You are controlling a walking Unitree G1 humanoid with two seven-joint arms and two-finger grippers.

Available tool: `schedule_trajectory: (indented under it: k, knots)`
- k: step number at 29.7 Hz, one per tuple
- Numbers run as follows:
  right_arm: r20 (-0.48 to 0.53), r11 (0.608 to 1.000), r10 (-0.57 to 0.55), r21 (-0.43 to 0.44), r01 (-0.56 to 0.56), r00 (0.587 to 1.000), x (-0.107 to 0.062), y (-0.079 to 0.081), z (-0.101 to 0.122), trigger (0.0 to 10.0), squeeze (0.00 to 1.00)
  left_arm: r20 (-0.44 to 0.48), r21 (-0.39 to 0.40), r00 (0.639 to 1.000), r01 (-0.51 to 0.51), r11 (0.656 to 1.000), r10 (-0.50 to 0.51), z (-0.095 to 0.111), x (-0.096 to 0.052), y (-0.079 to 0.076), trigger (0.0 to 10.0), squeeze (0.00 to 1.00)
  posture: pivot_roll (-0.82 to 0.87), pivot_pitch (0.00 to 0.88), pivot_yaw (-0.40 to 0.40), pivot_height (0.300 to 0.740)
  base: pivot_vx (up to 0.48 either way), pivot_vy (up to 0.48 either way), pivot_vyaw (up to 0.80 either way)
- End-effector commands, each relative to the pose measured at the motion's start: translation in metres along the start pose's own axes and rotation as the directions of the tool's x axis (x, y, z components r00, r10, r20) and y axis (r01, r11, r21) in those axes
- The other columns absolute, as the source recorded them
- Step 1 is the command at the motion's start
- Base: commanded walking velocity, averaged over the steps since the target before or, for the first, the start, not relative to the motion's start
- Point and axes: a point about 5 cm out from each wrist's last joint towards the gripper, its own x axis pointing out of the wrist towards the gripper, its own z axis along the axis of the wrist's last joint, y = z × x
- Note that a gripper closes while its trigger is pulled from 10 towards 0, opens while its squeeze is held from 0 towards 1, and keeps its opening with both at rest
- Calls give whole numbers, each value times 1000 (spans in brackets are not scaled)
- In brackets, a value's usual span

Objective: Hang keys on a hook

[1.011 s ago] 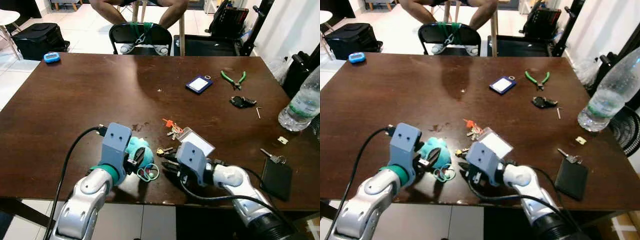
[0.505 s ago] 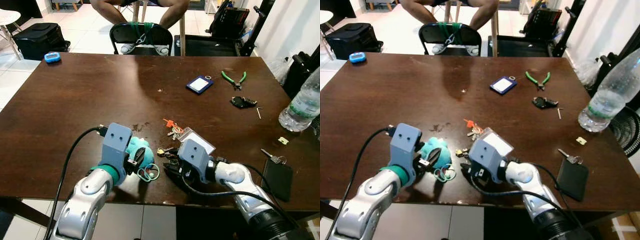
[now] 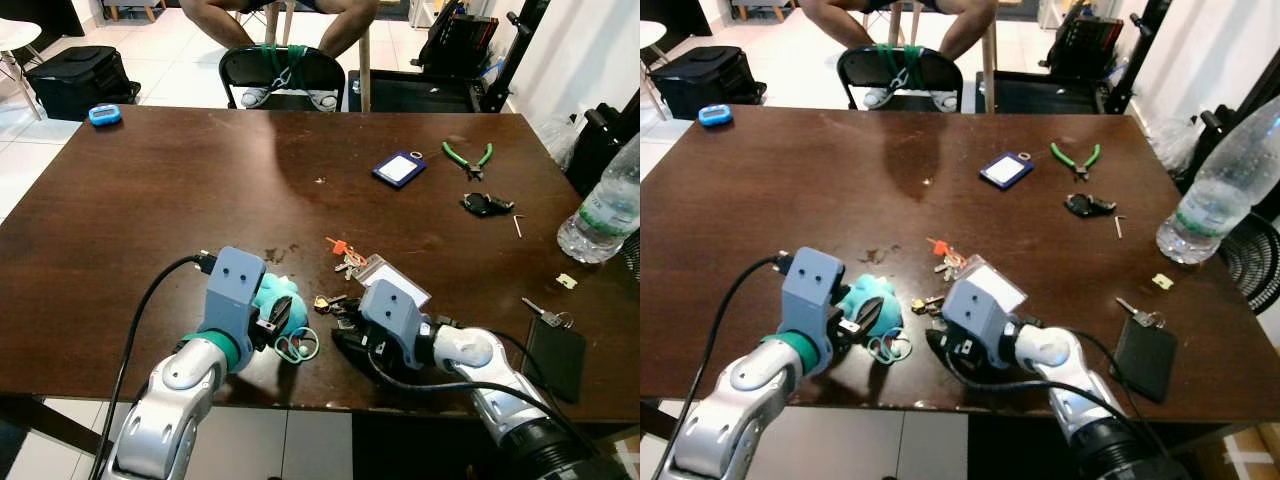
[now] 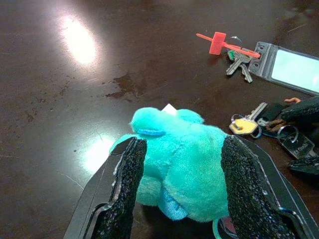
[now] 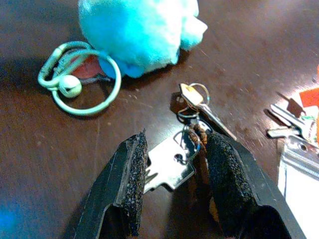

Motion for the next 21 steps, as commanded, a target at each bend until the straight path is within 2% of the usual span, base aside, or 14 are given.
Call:
schedule_trajectory:
  k: [1, 3, 4, 5, 6, 10, 11, 12, 17, 18, 19, 20, 21]
  knots:
    - [-28, 1000, 21, -7, -21, 999, 1, 3, -5, 10000, 0, -13, -7, 1000, 2, 1000, -2, -3, -2, -1, 10000, 0, -63, 87, 104, 740, 0, 0, 0]
    - [-35, 1000, 16, -16, -16, 999, 2, 3, -6, 10000, 0, -13, -8, 1000, 3, 1000, -3, -2, -2, -1, 10000, 0, -64, 86, 105, 740, 0, 0, 0]
    - [-42, 1000, 11, -25, -12, 999, 2, 3, -7, 9373, 0, -12, -8, 1000, 4, 1000, -4, -2, -2, -2, 10000, 0, -63, 85, 105, 740, 0, 0, 0]
    - [-42, 1000, 11, -25, -12, 999, 2, 3, -7, 9373, 0, -12, -8, 1000, 4, 1000, -4, -2, -2, -2, 10000, 0, -63, 85, 105, 740, 0, 0, 0]
    - [-56, 999, 6, -46, -9, 998, 3, 4, -9, 10000, 0, -10, -8, 1000, 4, 1000, -5, -1, -1, -2, 10000, 0, -63, 85, 105, 740, 0, 0, 0]
    - [-73, 998, -11, -62, 7, 997, 3, 3, -11, 10000, 0, -11, -8, 1000, 3, 1000, -3, -1, -1, -1, 10000, 0, -63, 85, 105, 740, 0, 0, 0]
    - [-74, 998, -16, -60, 12, 997, 3, 3, -12, 9529, 0, -11, -8, 1000, 3, 1000, -3, -2, -1, -1, 10000, 0, -63, 85, 105, 740, 0, 0, 0]
    - [-73, 998, -23, -58, 19, 997, 3, 2, -12, 6980, 0, -12, -8, 1000, 3, 1000, -3, -2, -2, -1, 10000, 0, -63, 85, 105, 740, 0, 0, 0]
    - [-73, 998, -27, -59, 23, 997, 3, 1, -12, 6980, 0, -12, -8, 1000, 3, 1000, -3, -2, -2, -1, 10000, 0, -63, 85, 105, 740, 0, 0, 0]
    - [-71, 998, -35, -58, 31, 997, 3, 0, -12, 4235, 0, -12, -8, 1000, 3, 1000, -3, -2, -2, -1, 10000, 0, -63, 85, 105, 740, 0, 0, 0]
    - [-71, 998, -35, -58, 31, 997, 3, 0, -12, 4235, 0, -12, -8, 1000, 3, 1000, -3, -2, -2, -1, 10000, 0, -63, 85, 105, 740, 0, 0, 0]
    - [-67, 998, -42, -58, 38, 997, 4, -1, -11, 2667, 0, -11, -8, 1000, 3, 1000, -3, -1, -1, -1, 10000, 0, -63, 85, 105, 740, 0, 0, 0]
    - [-67, 998, -42, -58, 38, 997, 4, -1, -11, 2667, 0, -11, -8, 1000, 3, 1000, -3, -1, -1, -1, 10000, 0, -63, 85, 105, 740, 0, 0, 0]
